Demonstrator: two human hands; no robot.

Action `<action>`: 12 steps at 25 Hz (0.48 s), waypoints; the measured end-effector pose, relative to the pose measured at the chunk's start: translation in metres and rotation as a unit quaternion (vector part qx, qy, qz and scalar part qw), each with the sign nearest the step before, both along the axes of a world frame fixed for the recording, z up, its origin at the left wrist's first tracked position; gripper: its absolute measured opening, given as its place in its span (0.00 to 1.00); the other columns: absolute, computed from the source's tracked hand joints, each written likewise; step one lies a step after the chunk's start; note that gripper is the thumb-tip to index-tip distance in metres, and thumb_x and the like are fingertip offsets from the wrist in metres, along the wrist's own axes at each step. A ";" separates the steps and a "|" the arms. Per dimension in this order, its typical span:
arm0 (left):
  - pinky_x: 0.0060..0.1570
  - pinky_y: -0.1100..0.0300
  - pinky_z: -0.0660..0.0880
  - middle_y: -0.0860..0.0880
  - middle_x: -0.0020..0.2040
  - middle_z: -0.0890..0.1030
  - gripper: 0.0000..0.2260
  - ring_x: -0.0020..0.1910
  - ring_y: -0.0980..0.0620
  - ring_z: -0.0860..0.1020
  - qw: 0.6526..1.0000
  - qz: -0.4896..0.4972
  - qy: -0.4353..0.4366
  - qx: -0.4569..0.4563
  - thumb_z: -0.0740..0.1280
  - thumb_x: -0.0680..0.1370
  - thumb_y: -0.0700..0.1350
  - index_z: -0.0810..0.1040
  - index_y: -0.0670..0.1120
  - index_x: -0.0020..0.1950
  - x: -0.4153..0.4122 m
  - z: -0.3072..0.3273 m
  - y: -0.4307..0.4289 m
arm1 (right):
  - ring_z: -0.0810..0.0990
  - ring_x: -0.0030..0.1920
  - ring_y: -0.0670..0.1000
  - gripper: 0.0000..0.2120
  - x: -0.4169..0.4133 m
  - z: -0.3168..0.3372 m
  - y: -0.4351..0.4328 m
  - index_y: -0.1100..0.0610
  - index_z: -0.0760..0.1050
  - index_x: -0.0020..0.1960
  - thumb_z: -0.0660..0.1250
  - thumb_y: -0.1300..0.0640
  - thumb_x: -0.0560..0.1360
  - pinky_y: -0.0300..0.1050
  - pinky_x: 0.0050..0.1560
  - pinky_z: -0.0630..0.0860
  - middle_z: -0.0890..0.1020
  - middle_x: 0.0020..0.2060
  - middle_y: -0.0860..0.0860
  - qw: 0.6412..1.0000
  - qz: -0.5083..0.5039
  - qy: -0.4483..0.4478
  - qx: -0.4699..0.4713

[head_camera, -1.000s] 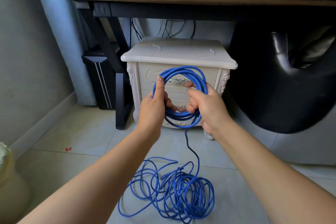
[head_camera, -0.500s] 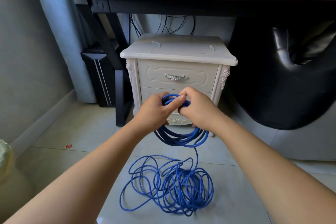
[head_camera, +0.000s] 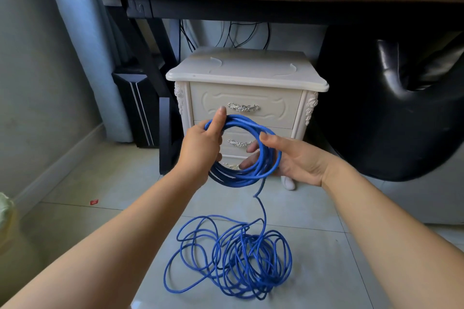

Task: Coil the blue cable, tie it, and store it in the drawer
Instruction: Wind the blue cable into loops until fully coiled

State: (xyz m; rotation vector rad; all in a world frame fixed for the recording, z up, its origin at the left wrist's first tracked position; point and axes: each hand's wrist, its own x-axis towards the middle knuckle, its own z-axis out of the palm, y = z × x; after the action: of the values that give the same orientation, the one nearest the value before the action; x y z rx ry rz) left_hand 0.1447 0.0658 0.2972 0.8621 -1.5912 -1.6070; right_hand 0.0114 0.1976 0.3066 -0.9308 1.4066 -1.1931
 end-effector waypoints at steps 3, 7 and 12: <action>0.25 0.61 0.62 0.55 0.22 0.62 0.22 0.21 0.55 0.60 0.996 0.006 0.050 0.076 0.62 0.79 0.62 0.68 0.47 0.35 -0.003 0.006 0.002 | 0.81 0.54 0.59 0.35 -0.004 -0.005 -0.002 0.58 0.78 0.50 0.80 0.35 0.54 0.55 0.63 0.73 0.83 0.52 0.62 0.998 0.020 -0.053 -0.042; 0.26 0.61 0.61 0.55 0.23 0.61 0.21 0.21 0.54 0.59 0.993 -0.006 0.066 0.101 0.62 0.79 0.61 0.67 0.47 0.35 -0.005 0.006 0.009 | 0.82 0.42 0.57 0.29 0.001 -0.001 -0.007 0.55 0.80 0.40 0.78 0.33 0.54 0.50 0.48 0.81 0.81 0.34 0.54 0.980 0.006 -0.177 -0.095; 0.26 0.61 0.61 0.52 0.26 0.59 0.22 0.23 0.53 0.57 0.986 -0.021 0.096 0.133 0.63 0.79 0.61 0.66 0.48 0.33 -0.002 0.005 0.008 | 0.69 0.28 0.49 0.18 0.008 0.003 -0.013 0.55 0.69 0.38 0.67 0.41 0.71 0.50 0.50 0.80 0.68 0.25 0.48 0.978 -0.037 -0.174 -0.109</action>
State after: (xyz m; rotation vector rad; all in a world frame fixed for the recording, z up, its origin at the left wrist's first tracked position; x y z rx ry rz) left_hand 0.1426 0.0736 0.3024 0.7868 -1.2878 -1.9013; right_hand 0.0196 0.1842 0.3097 -0.7749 1.0521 -1.5093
